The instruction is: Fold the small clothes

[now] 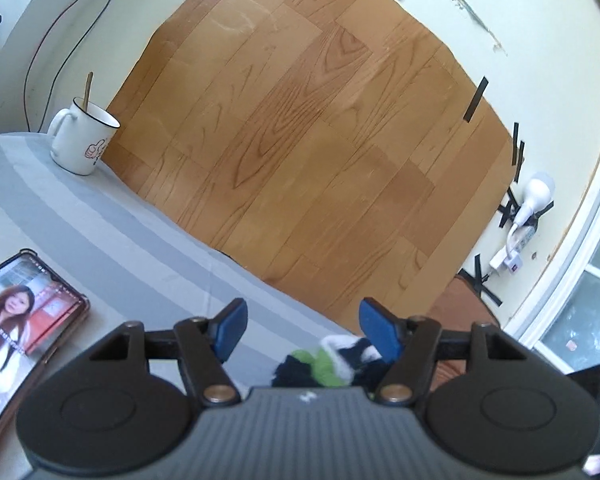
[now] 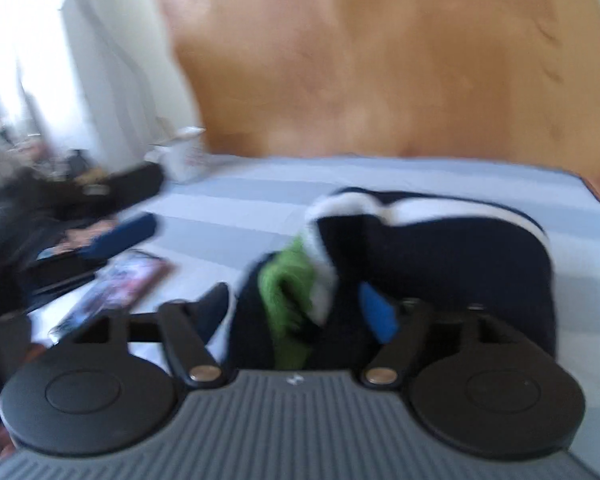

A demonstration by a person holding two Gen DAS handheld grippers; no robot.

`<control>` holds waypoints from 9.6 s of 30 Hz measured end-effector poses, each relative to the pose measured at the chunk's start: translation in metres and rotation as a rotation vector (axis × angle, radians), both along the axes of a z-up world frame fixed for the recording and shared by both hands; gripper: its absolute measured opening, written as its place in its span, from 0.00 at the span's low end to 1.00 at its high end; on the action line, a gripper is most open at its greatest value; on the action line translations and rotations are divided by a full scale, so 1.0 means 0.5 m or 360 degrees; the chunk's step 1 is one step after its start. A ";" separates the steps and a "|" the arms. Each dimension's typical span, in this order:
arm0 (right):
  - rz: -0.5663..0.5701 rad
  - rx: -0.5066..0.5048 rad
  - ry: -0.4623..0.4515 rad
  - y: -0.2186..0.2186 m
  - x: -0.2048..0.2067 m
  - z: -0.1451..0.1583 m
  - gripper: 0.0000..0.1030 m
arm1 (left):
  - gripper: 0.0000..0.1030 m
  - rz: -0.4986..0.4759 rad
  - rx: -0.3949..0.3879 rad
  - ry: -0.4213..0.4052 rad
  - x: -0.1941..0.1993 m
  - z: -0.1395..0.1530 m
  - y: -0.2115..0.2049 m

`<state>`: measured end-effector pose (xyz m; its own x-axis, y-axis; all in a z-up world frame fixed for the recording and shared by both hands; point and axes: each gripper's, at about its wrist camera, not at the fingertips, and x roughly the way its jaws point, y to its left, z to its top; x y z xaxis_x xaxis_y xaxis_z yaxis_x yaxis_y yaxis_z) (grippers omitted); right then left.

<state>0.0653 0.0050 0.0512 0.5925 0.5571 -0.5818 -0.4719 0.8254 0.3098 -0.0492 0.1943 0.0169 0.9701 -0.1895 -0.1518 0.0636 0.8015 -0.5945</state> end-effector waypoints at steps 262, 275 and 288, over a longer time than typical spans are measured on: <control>-0.0854 0.0298 -0.0075 -0.382 -0.116 -0.113 0.80 | 1.00 0.0165 0.1194 0.0492 0.108 -0.073 -0.410; -0.0852 0.0298 -0.0075 -0.382 -0.115 -0.113 0.80 | 1.00 0.0153 0.1177 0.0496 0.108 -0.072 -0.410; -0.0849 0.0297 -0.0072 -0.383 -0.115 -0.113 0.80 | 1.00 0.0125 0.1164 0.0506 0.107 -0.071 -0.409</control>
<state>0.0080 -0.1867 -0.0054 0.8423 0.2646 -0.4695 -0.0208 0.8865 0.4622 0.0043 -0.0101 -0.0185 0.8659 0.1320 -0.4825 -0.0936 0.9903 0.1030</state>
